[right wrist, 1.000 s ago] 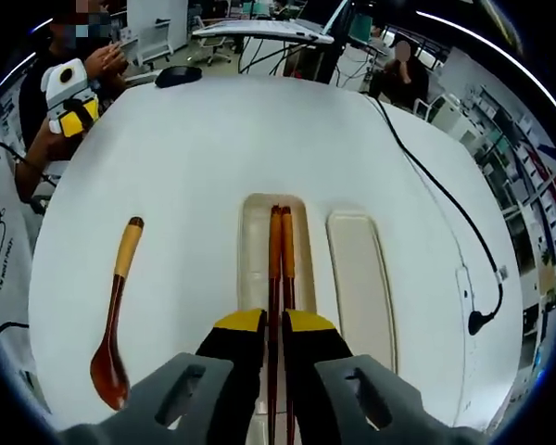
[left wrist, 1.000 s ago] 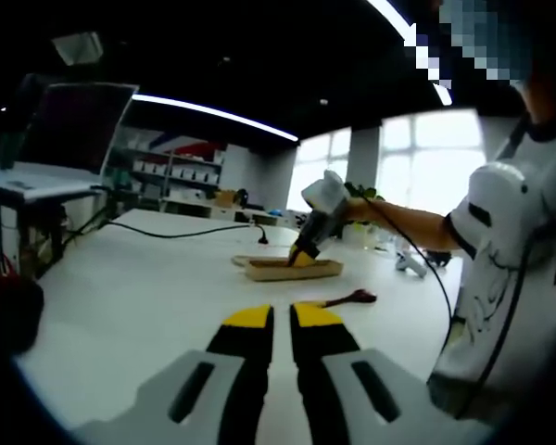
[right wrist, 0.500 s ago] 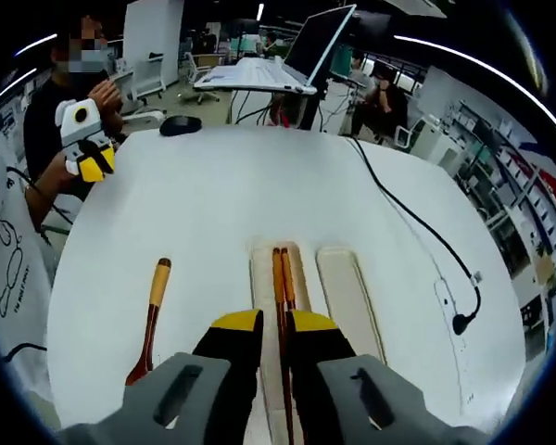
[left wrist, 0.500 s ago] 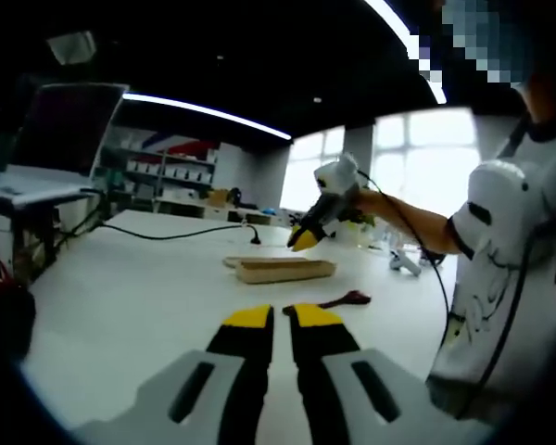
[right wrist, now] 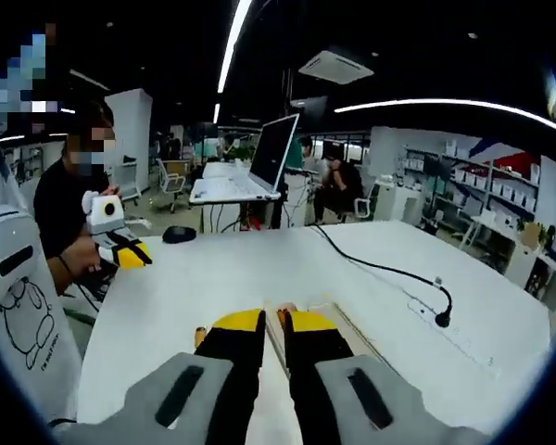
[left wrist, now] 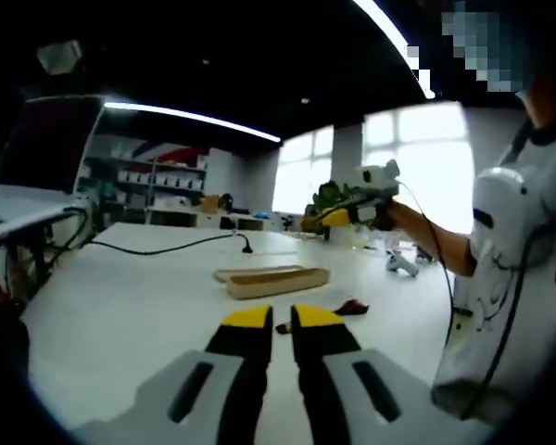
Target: Arrange the utensils inside the cutlery case until each visible utensil rests in its matching compartment.
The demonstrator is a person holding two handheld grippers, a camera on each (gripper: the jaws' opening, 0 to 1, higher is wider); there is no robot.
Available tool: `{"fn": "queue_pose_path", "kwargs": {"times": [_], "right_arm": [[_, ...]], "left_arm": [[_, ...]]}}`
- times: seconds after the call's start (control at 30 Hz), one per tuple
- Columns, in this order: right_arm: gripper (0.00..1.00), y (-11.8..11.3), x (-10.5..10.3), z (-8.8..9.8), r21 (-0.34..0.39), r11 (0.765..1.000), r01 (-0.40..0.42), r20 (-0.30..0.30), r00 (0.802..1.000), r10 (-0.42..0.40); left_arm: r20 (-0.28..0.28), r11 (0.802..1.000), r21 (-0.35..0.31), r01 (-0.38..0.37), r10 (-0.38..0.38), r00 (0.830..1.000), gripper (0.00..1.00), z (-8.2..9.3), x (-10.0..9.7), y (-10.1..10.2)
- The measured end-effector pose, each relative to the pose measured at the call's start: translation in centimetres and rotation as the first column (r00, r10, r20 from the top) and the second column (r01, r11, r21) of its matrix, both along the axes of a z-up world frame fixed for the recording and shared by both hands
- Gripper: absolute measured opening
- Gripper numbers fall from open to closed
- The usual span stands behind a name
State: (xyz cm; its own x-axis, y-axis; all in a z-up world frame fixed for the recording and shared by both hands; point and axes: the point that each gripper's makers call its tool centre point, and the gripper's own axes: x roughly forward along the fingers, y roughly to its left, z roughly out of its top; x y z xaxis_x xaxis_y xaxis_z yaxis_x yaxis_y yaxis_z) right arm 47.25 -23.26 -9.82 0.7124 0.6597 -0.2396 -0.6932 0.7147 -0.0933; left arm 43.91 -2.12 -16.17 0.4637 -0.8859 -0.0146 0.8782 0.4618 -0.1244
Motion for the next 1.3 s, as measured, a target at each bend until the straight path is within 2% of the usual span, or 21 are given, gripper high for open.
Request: {"fn": "queue_pose_path", "kwargs": {"times": [0.07,0.13,0.2,0.23,0.33,0.4,0.43,0.6,0.83,0.9,0.97,1.03,1.17,1.3], "right_arm": [[0.12,-0.5,-0.9,1.0,0.063,0.998,0.018,0.058,0.998,-0.022],[0.14,-0.7,-2.1,1.6,0.136,0.991,0.019,0.08,0.996,-0.03],[0.16,-1.3,-3.2,1.3,0.137,0.99,0.029,0.092,0.995,-0.042],[0.16,-2.0,-3.3,1.5,0.147,0.987,0.065,0.108,0.991,-0.082],[0.17,-3.6,-4.4,2.2,0.221,0.967,0.123,0.155,0.975,-0.16],[0.17,-4.3,-5.3,2.4,0.267,0.953,0.14,0.17,0.967,-0.19],[0.17,-4.6,-5.7,2.4,0.279,0.949,0.148,0.177,0.963,-0.202],[0.17,-6.0,-7.5,1.8,0.296,0.934,0.2,0.197,0.944,-0.264],[0.19,-8.4,-10.1,-0.2,0.349,0.899,0.266,0.168,0.926,-0.339],[0.22,-8.9,-10.7,-0.6,0.338,0.9,0.274,0.167,0.924,-0.344],[0.23,-10.2,-11.3,-1.2,0.287,0.903,0.319,0.181,0.908,-0.379],[0.25,-10.8,-11.9,-1.3,0.271,0.905,0.328,0.19,0.903,-0.385],[0.33,-10.9,-12.7,-2.1,0.231,0.918,0.323,0.185,0.911,-0.368],[0.41,-9.4,-12.8,-3.7,0.201,0.935,0.29,0.163,0.932,-0.324]], "left_arm": [[0.004,1.0,0.013,0.011,-0.011,1.0,0.08,0.0,-0.1,-0.5],[0.012,0.999,0.026,0.02,-0.021,1.0,0.08,0.1,-0.2,-1.0],[0.021,0.999,0.034,0.027,-0.028,0.999,0.09,0.3,-0.2,-1.5],[0.026,0.999,0.036,0.031,-0.032,0.999,0.09,0.4,-0.2,-1.7],[0.04,0.998,0.045,0.041,-0.043,0.998,0.09,0.8,-0.3,-2.3],[0.074,0.995,0.097,0.034,-0.042,0.996,0.1,0.7,-0.1,-2.4],[0.097,0.993,0.118,0.02,-0.031,0.995,0.11,0.8,0.1,-2.3],[0.114,0.991,0.132,0.024,-0.04,0.993,0.13,1.2,0.0,-3.0],[0.147,0.971,0.233,0.061,-0.097,0.984,0.14,0.2,-0.3,-4.9],[0.149,0.968,0.241,0.066,-0.105,0.983,0.14,0.0,-0.2,-5.2],[0.145,0.965,0.253,0.072,-0.111,0.983,0.14,-0.4,0.0,-5.6],[0.14,0.957,0.279,0.078,-0.121,0.983,0.14,-1.0,0.1,-5.9],[0.153,0.932,0.354,0.078,-0.14,0.978,0.16,-2.2,0.5,-6.5],[0.152,0.913,0.397,0.093,-0.166,0.974,0.17,-2.9,0.7,-7.3]]}}
